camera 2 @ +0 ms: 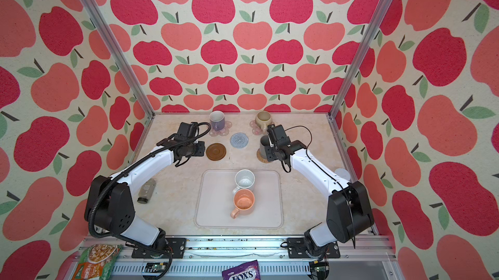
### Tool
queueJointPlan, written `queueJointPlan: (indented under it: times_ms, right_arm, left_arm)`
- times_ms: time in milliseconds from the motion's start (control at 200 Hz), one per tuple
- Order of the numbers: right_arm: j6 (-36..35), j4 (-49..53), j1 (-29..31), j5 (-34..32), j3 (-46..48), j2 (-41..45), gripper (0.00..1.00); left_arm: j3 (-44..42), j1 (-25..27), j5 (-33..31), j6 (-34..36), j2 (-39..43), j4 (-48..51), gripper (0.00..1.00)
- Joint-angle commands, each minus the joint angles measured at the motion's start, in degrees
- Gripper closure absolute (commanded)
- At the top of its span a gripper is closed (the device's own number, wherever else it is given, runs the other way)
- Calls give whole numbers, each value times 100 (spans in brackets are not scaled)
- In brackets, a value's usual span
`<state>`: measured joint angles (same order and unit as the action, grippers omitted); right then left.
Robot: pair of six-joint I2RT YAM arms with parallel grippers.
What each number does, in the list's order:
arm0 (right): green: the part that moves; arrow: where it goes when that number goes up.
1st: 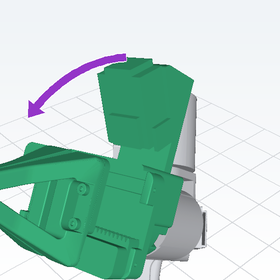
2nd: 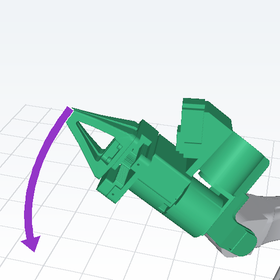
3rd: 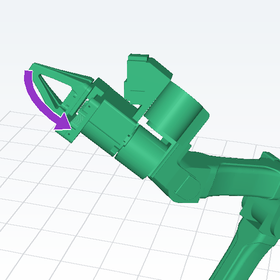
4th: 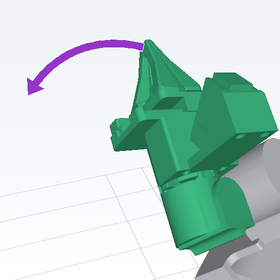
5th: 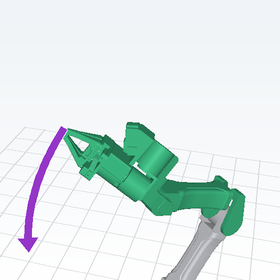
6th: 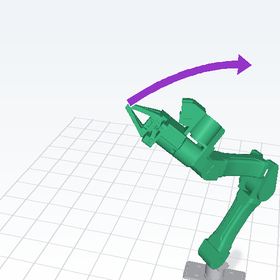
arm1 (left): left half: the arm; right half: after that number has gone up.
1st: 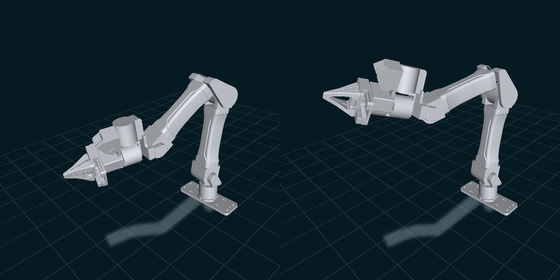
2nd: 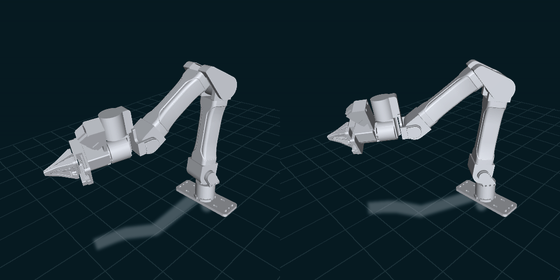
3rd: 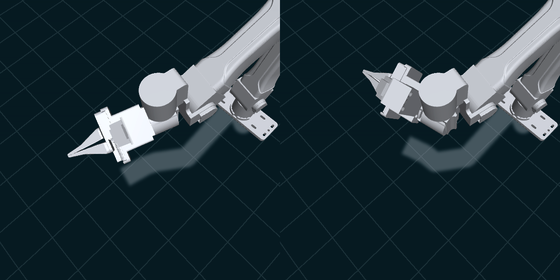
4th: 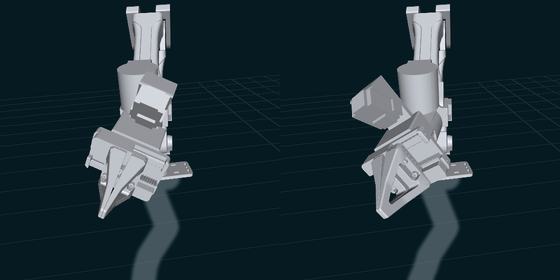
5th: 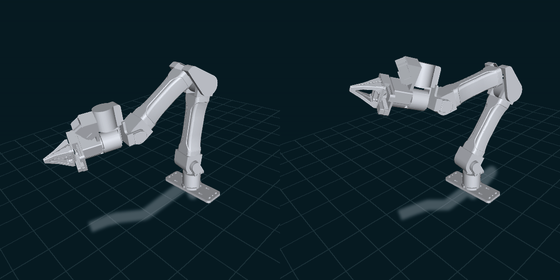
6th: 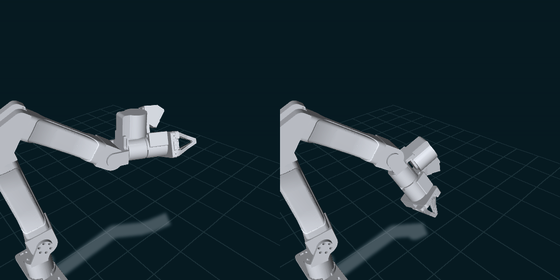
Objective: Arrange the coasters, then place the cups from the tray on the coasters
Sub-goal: 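Open the right gripper and lift it off the grey mug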
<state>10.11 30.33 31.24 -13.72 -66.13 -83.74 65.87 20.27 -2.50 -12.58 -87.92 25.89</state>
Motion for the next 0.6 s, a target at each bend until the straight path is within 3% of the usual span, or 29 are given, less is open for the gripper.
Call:
queueJointPlan:
  times_ms: [0,595]
  right_arm:
    - [151,211,15,-101,236,437,45]
    - [653,641,202,-26,1087,1669,42]
  left_arm:
    - [-178,50,69,-96,360,87,54]
    - [-731,1314,100,10,1422,1101,54]
